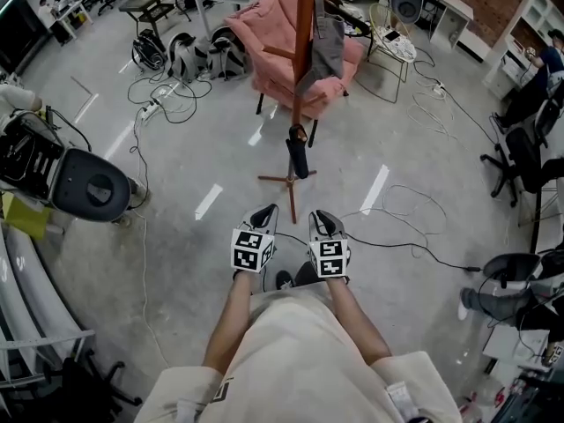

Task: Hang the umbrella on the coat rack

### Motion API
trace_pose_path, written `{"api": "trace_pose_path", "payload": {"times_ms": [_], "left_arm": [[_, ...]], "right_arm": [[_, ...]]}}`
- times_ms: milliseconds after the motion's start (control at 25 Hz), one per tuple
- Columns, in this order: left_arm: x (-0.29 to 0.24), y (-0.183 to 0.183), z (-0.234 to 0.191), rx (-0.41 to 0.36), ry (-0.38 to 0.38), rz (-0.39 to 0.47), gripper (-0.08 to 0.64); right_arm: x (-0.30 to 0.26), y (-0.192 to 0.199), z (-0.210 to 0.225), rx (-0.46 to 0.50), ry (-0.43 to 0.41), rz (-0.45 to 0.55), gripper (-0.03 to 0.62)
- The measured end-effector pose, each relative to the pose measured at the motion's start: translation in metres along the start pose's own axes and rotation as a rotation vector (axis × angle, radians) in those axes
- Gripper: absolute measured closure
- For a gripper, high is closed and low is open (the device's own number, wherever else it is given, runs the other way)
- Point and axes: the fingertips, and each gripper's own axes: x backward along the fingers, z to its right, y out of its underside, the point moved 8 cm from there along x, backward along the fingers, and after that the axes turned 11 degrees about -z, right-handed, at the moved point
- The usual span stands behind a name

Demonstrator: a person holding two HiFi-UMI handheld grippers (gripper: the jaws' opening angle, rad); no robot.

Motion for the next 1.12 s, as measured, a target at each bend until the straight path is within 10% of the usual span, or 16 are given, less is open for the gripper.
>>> {"api": "trace_pose_path", "payload": {"times_ms": [1120], "left_arm": [[-0.002,0.013,-0.004,0.025,0.018,-0.018,0.552]], "right_arm": [[-0.009,0.019,-0.006,-0.04,-0.07,-0.059,0.589]]}}
